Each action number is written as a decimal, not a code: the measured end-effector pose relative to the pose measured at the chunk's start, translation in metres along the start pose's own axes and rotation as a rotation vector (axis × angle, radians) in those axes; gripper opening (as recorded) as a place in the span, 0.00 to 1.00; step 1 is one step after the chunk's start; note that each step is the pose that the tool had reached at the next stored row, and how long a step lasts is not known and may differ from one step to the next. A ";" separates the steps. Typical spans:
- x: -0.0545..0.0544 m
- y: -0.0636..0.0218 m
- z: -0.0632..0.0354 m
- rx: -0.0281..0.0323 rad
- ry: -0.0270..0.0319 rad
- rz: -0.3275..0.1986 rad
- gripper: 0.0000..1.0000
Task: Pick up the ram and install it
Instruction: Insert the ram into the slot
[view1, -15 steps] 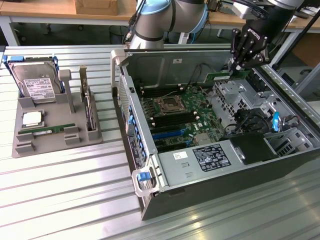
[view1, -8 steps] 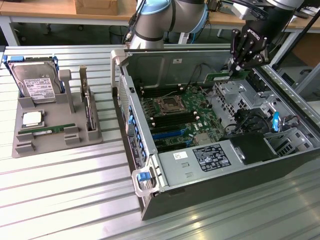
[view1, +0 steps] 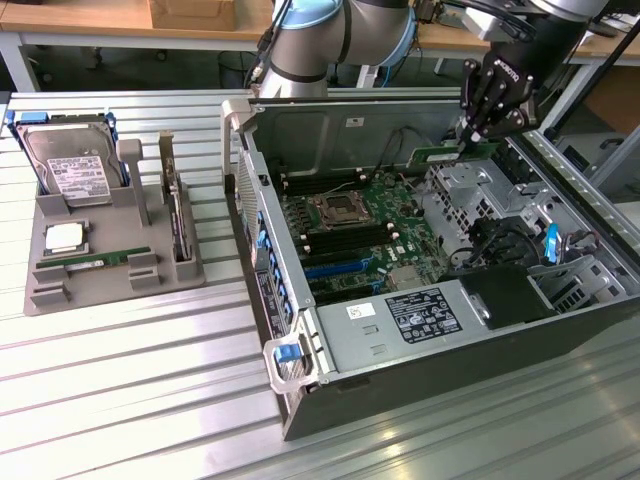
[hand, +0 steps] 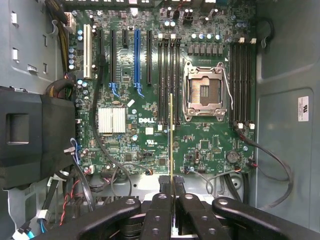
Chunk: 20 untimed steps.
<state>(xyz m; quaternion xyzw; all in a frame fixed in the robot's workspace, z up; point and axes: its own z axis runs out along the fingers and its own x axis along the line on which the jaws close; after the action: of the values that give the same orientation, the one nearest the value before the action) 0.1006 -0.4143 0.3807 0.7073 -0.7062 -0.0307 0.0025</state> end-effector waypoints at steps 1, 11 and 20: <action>0.000 0.0000 0.0001 0.0000 0.0000 0.000 0.12; 0.000 -0.0001 0.0020 0.0000 0.0000 0.000 0.12; 0.000 -0.0002 0.0035 0.0000 0.0001 0.000 0.12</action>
<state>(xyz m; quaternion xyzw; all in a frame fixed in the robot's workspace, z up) 0.1006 -0.4143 0.3772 0.7073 -0.7062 -0.0307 0.0026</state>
